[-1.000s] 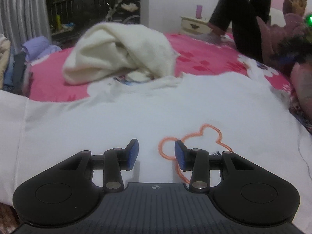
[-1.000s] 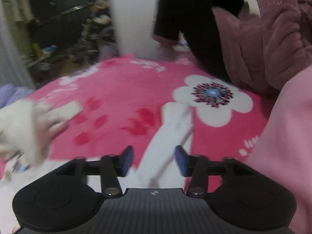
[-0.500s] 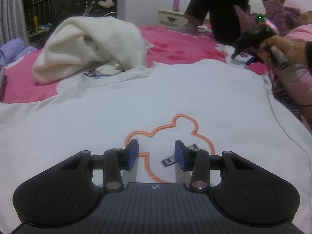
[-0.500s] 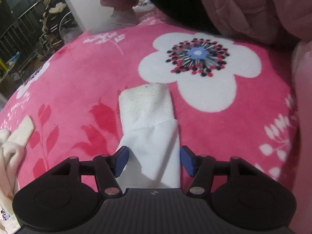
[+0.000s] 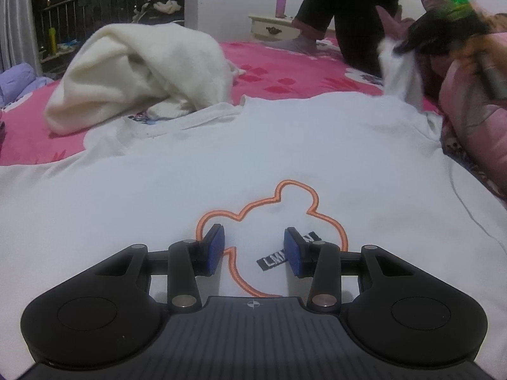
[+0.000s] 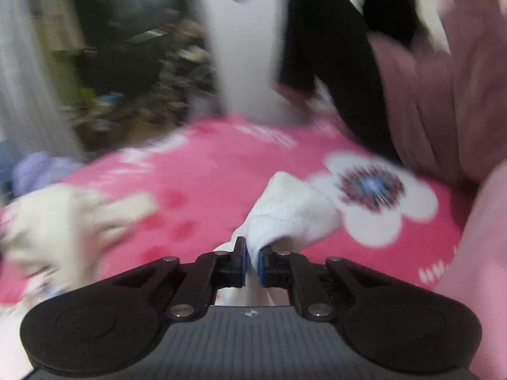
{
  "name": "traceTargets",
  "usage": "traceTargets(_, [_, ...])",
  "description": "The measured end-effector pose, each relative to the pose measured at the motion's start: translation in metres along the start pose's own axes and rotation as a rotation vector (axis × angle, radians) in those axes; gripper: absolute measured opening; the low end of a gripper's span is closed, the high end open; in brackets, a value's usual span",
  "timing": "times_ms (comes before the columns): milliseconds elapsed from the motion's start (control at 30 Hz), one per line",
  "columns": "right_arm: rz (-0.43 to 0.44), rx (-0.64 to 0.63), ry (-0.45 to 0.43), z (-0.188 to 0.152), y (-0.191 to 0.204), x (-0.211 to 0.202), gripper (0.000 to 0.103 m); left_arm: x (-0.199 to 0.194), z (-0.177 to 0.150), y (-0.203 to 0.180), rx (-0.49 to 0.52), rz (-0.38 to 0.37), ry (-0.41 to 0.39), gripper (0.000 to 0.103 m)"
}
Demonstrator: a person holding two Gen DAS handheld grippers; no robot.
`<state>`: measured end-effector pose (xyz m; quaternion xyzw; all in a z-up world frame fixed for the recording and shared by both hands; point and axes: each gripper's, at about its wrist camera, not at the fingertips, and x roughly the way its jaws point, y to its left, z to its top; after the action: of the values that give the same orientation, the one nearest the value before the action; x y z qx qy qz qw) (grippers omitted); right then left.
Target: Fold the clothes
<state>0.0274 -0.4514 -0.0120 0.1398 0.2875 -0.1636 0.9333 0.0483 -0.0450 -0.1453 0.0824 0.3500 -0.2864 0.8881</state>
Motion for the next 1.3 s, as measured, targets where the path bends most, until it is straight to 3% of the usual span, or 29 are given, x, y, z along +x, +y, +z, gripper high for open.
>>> traceTargets(133, [0.143,-0.227,-0.066,-0.030,0.064,-0.078,0.009,-0.009,0.001,0.003,-0.012,0.013,-0.014,0.041])
traceTargets(233, [0.228,-0.390,-0.064,-0.075,0.110,-0.115,0.011,-0.019,0.002,0.006,-0.024,0.024,-0.023,0.041])
traceTargets(300, [0.278,-0.460,-0.019,-0.110,0.135,-0.124,0.012,-0.025,0.002,0.008,-0.035,0.033,-0.016,0.041])
traceTargets(467, [0.407,-0.520,0.233,-0.184,0.172,-0.124,0.035,-0.033,-0.005,0.015,-0.023,0.110,0.024,0.041])
traceTargets(567, [0.512,-0.519,0.293,-0.193,0.167,-0.140,0.040,-0.042,-0.008,0.021,-0.029,0.131,0.031,0.041])
traceTargets(633, [0.550,-0.500,0.275,-0.188,0.155,-0.153,0.046,-0.049,-0.009,0.024,-0.030,0.135,0.029,0.041])
traceTargets(767, [0.419,-0.222,0.235,-0.149,0.101,-0.138,0.049,-0.062,0.000,0.015,-0.015,0.027,-0.007,0.043])
traceTargets(867, [0.293,0.045,0.217,-0.131,0.045,-0.110,0.049,-0.068,0.007,-0.003,0.016,-0.113,-0.017,0.058])
traceTargets(900, [0.255,0.089,0.217,-0.130,0.033,-0.103,0.048,-0.068,0.009,-0.011,0.041,-0.167,-0.009,0.065])
traceTargets(967, [0.194,0.156,0.224,-0.133,0.012,-0.091,0.046,-0.064,0.008,-0.035,0.135,-0.235,0.020,0.069])
traceTargets(1033, [0.184,0.221,0.249,-0.142,-0.001,-0.084,0.045,-0.057,0.003,-0.062,0.269,-0.225,0.036,0.069])
traceTargets(1100, [0.176,0.260,0.269,-0.152,-0.009,-0.078,0.044,-0.044,-0.006,-0.083,0.388,-0.128,0.028,0.067])
traceTargets(1167, [0.168,0.281,0.283,-0.161,-0.013,-0.074,0.043,-0.032,-0.010,-0.089,0.387,-0.054,0.033,0.044])
traceTargets(1233, [0.160,0.272,0.280,-0.166,-0.015,-0.076,0.043,-0.030,-0.005,-0.080,0.288,-0.040,0.049,0.016])
traceTargets(1300, [0.139,0.240,0.274,-0.169,-0.014,-0.077,0.043,-0.041,0.003,-0.069,0.209,-0.025,0.036,0.011])
